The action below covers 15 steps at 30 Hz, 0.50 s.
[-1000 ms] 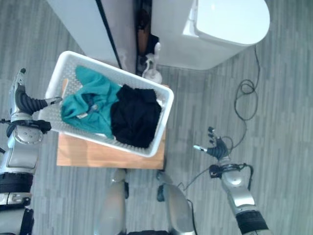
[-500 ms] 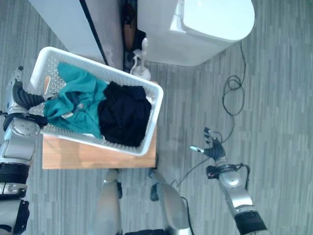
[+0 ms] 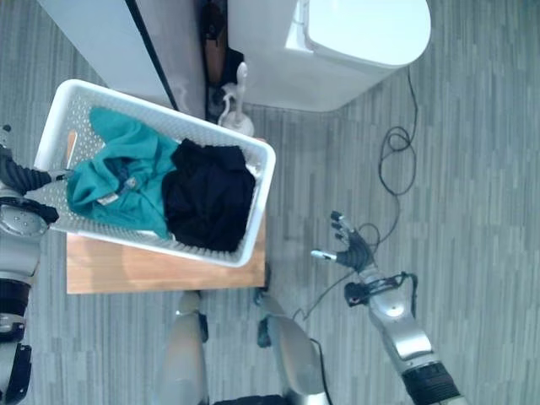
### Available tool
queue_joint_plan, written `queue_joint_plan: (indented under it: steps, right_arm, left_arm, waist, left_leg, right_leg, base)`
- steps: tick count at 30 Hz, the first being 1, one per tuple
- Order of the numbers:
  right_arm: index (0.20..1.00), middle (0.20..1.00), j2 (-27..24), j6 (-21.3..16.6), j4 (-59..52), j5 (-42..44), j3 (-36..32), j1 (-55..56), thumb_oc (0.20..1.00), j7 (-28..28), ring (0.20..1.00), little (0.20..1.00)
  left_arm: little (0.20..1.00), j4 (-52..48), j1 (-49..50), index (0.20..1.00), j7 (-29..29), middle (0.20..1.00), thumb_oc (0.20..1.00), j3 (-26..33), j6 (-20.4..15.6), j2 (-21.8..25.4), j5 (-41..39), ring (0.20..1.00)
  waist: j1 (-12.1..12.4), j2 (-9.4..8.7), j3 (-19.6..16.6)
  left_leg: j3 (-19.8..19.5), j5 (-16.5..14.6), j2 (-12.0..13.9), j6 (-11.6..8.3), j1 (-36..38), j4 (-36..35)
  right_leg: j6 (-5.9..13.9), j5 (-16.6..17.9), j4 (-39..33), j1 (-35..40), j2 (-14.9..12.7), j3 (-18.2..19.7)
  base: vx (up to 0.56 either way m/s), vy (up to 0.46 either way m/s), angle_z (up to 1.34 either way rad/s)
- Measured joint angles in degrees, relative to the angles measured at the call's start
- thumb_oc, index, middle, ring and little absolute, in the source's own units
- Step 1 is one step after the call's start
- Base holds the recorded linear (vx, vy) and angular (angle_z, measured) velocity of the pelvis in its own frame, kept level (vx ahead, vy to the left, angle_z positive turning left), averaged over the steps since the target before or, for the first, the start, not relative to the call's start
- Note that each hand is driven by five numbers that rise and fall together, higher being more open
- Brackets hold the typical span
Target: Grab the laundry basket,head to the washer,open it,put in the laundry and shut it.
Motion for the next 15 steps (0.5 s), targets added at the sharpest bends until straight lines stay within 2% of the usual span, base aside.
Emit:
queue_joint_plan:
  steps: [2, 6, 12, 15]
  right_arm:
    - [1.000, 1.000, -0.05, 0.03, 0.00, 0.36, 0.94, -1.49, 1.000, -0.07, 1.000, 1.000]
    - [1.000, 1.000, -0.02, 0.72, 0.14, 2.32, 2.71, -2.98, 1.000, -1.16, 1.000, 1.000]
    - [1.000, 1.000, 0.99, 2.11, 0.35, 4.39, 5.56, -8.89, 1.000, -3.14, 1.000, 1.000]
    - [1.000, 1.000, 1.81, 3.28, 1.22, 4.28, 6.46, -11.58, 1.000, -5.07, 1.000, 1.000]
  left_arm:
    - [1.000, 2.79, -3.43, 1.000, -0.02, 1.000, 1.000, -3.00, -0.16, 0.00, -1.25, 1.000]
    - [1.000, 3.53, -4.44, 1.000, -0.24, 1.000, 1.000, -5.17, -0.45, 0.00, -4.46, 1.000]
    - [1.000, 5.68, -4.52, 1.000, -0.51, 1.000, 1.000, -5.54, 0.04, -0.32, -6.68, 1.000]
    - [1.000, 5.72, -4.68, 1.000, -0.17, 1.000, 1.000, -5.59, 0.18, -1.33, -8.37, 1.000]
  waist:
    - [0.14, 0.00, 0.00]
    - [0.13, 0.01, 0.00]
    - [0.54, 0.01, 0.01]
    - [1.51, 0.03, 0.02]
  left_leg:
    - [-0.15, 0.01, -0.01, -0.01, -0.26, 0.06]
    - [-0.59, 0.01, -0.13, 0.00, -1.38, 0.38]
    - [-0.66, 0.00, -0.15, -0.01, -1.44, 0.58]
    - [-0.65, -0.20, -0.14, -0.18, -1.57, 1.15]
  right_leg:
    - [0.06, 0.12, -0.19, -0.03, 0.00, -0.11]
    - [-0.15, 0.72, -1.09, -0.39, 0.00, -0.40]
    - [-0.17, 0.76, -1.11, -0.36, 0.00, -0.41]
    - [-0.22, 0.81, -1.10, -0.30, -0.01, -0.30]
  base:
    - [0.00, 0.000, 0.00]
    - [0.00, 0.001, 0.05]
    - [0.00, 0.000, 0.00]
    - [0.00, 0.013, -0.01]
